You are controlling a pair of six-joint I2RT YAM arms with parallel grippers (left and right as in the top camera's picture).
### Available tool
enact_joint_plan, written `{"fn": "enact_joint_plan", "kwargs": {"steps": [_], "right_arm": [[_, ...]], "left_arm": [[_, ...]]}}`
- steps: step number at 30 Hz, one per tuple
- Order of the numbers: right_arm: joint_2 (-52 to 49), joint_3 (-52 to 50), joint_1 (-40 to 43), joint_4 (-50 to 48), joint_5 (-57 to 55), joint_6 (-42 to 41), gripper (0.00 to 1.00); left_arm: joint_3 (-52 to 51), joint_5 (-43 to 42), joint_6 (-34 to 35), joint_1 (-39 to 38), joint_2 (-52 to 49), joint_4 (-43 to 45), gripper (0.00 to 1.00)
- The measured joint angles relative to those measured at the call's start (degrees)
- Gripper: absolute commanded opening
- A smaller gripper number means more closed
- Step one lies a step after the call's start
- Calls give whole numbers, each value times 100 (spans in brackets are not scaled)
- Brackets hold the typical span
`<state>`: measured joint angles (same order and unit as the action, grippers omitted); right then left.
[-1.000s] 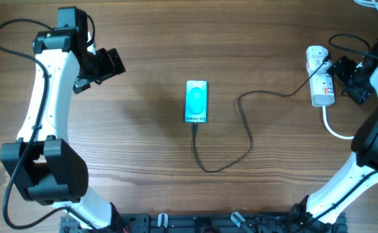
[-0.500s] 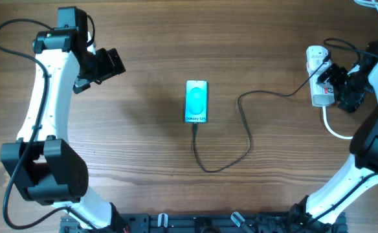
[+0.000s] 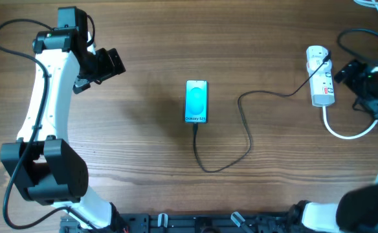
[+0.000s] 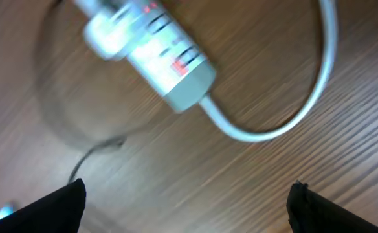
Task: Plug charger to phone and switch on socket
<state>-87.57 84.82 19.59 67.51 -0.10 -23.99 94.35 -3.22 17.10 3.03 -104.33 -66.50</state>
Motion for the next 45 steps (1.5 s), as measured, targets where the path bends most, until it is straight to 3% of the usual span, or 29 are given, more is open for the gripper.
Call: {"fn": "enact_joint_plan", "kwargs": {"steps": [6, 16, 38, 41, 45], "right_arm": [[1493, -2, -1751, 278, -271, 24, 100], [4048, -4, -1956, 1117, -24, 859, 100], [4201, -4, -1956, 1523, 164, 1196, 100], [4507, -297, -1956, 1029, 501, 1838, 100], [5608, -1860, -1956, -525, 1169, 2586, 100]], "left_arm": [[0, 2, 0, 0, 0, -2, 100], [0, 37, 0, 0, 0, -11, 100], [0, 37, -2, 0, 0, -11, 100], [0, 37, 0, 0, 0, -13, 100], [0, 37, 0, 0, 0, -15, 100]]}}
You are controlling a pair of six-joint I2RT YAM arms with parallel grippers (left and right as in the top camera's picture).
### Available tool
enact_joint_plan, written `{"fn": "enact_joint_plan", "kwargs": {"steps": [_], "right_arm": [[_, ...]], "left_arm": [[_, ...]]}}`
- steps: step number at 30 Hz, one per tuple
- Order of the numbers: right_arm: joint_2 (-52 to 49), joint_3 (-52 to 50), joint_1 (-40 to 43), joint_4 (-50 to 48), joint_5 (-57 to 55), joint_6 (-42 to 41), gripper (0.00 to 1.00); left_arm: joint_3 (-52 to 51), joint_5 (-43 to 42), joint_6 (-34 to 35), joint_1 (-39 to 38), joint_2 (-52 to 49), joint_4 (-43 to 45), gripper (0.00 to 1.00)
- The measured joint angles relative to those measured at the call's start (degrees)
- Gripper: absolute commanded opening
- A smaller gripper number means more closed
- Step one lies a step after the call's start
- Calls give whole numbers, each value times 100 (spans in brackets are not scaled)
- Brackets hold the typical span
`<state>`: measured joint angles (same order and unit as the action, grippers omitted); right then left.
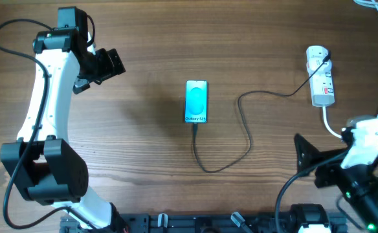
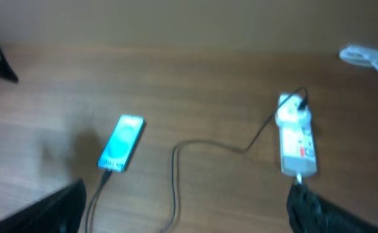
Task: Plug charger to phone and switch on socket
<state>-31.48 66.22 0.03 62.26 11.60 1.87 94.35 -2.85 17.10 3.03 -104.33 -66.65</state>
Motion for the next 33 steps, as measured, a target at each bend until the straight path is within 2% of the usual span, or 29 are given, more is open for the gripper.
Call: {"fn": "enact_joint_plan", "kwargs": {"steps": [6, 11, 13, 18, 26, 30, 33], "right_arm": [[1429, -2667, 0, -2103, 481, 168, 100], [2402, -4478, 0, -3873, 901, 236, 100], [2581, -4892, 0, -4634, 981, 234, 100], [3016, -5742, 0, -5849, 1045, 247, 100], [3040, -6441, 0, -7117, 940, 595, 100], [3045, -6572, 0, -7101, 365, 367, 100], [3049, -6579, 0, -6732, -249, 90, 100]], "left_arm": [[0, 0, 0, 0, 0, 4, 100], [0, 2, -2, 0, 0, 0, 100], [0, 2, 0, 0, 0, 2, 100], [0, 2, 0, 0, 0, 4, 100], [0, 0, 0, 0, 0, 2, 100], [0, 2, 0, 0, 0, 2, 100], [0, 2, -2, 0, 0, 2, 100]]}}
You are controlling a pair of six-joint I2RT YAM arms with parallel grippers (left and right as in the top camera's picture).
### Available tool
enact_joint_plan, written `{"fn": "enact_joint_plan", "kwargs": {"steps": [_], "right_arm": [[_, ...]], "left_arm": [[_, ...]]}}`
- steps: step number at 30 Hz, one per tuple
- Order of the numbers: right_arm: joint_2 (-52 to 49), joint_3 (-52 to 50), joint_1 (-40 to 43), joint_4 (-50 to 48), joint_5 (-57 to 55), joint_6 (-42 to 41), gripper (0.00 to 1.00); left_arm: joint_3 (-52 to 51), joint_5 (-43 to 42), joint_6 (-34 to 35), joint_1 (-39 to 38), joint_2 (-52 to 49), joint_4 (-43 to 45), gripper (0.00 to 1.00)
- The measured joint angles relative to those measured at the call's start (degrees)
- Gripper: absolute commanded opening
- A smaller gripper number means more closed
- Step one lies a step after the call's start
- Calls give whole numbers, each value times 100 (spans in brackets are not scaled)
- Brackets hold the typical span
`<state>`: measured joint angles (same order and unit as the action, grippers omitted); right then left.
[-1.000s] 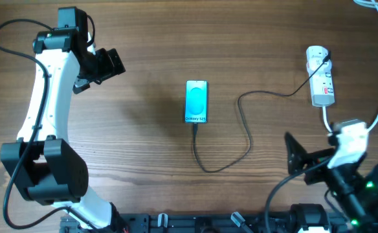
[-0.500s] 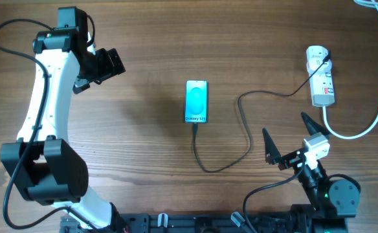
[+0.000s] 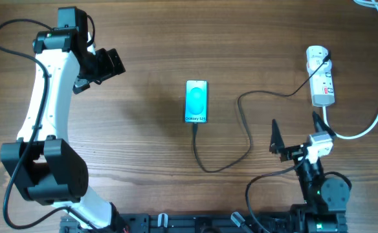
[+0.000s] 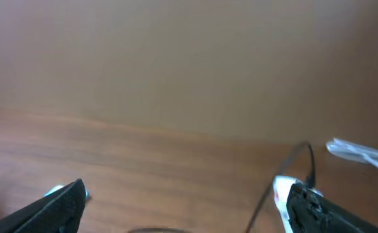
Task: Plug charger to phone and switch on socket
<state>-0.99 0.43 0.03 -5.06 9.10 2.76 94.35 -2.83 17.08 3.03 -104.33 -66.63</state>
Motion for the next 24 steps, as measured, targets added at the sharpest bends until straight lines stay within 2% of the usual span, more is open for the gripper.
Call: {"fn": "enact_joint_plan", "kwargs": {"steps": [3, 14, 24], "right_arm": [[11, -4, 0, 522, -352, -195, 100], [11, -7, 2, 522, -553, -656, 100], [11, -7, 0, 522, -553, -245, 100]], "left_arm": [[0, -2, 2, 0, 0, 0, 100], [0, 0, 0, 0, 0, 0, 100], [0, 0, 2, 0, 0, 0, 100]]}}
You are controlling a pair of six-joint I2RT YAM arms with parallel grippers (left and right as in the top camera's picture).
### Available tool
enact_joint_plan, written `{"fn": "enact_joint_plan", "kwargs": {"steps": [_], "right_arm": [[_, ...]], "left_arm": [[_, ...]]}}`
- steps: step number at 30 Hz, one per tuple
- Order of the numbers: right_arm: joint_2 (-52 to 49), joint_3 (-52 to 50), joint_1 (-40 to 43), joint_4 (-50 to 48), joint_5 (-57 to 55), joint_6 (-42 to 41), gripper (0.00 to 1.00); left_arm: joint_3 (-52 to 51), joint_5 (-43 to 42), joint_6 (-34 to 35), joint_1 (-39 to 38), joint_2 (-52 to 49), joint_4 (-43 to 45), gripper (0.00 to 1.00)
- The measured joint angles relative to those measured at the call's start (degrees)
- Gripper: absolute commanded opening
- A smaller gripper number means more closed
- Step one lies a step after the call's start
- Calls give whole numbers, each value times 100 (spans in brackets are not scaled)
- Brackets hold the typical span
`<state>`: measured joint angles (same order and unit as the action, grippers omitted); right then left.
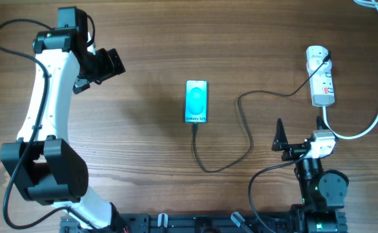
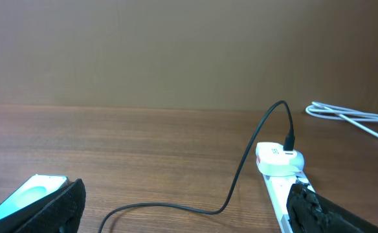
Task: Plug charger to phone and switch on socket
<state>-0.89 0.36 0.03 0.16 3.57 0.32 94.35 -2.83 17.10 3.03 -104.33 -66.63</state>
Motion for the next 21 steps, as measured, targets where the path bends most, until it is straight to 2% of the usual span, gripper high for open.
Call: {"fn": "enact_joint_plan", "kwargs": {"steps": [21], "right_arm": [[0, 0, 0, 0, 0, 0, 100]], "left_arm": [[0, 0, 0, 0, 0, 0, 100]]}}
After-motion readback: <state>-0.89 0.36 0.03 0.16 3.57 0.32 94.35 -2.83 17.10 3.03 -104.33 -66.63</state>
